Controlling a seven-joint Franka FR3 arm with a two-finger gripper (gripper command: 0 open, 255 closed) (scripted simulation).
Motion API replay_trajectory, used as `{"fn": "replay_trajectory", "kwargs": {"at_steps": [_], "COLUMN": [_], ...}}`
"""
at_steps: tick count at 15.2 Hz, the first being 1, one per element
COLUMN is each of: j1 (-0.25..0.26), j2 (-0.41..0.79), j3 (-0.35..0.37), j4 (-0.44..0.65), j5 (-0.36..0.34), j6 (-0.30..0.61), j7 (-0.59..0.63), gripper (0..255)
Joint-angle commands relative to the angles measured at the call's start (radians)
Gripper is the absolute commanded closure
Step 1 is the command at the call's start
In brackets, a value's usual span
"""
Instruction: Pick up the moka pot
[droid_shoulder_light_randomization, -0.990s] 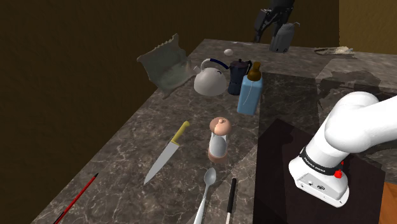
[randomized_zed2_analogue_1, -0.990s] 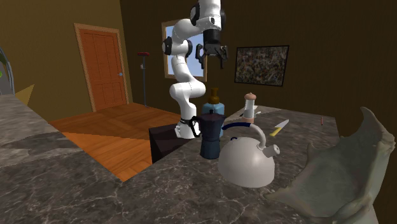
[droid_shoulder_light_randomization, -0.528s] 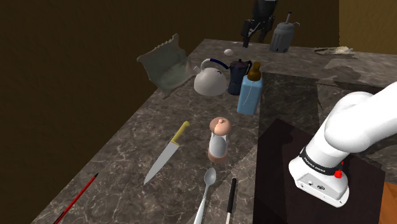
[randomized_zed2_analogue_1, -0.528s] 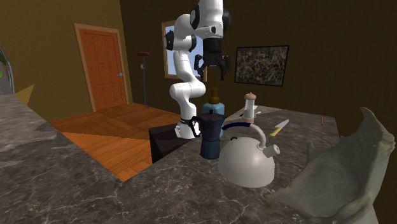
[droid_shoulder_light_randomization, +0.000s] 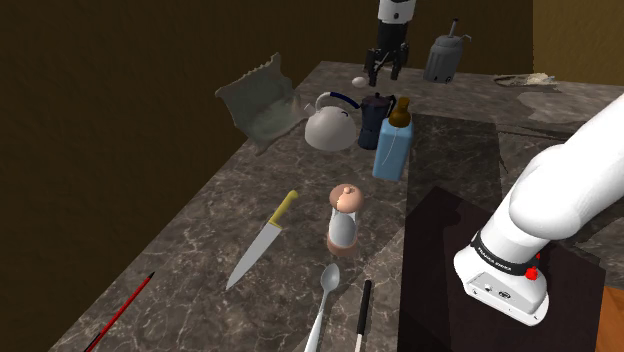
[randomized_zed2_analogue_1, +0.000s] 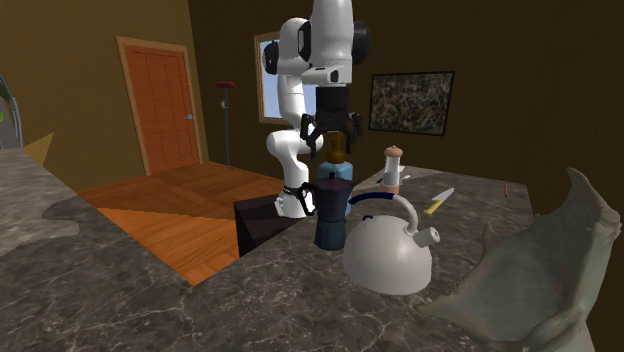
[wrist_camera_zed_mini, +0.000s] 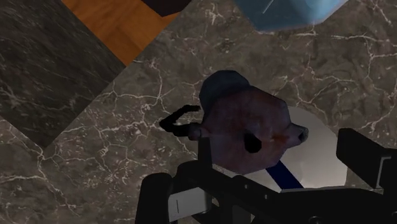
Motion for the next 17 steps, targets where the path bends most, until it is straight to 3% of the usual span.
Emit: {"fn": "replay_trajectory", "kwargs": {"at_steps": [1,8,9,17], "j1": [-0.002,-0.003,-0.002,-0.003], "j2": [0.025,0.032,0.030,0.030], "j3": [-0.006,-0.008,-0.008,-0.008], "j4": [-0.003,-0.071,-0.075,-0.076], "j5": [0.004,0.005,0.005,0.005], "j6": [0.021,0.096,0.098,0.099], "j7": [-0.009,-0.011,-0.010,-0.010], "gripper": [0,0,255,255]}}
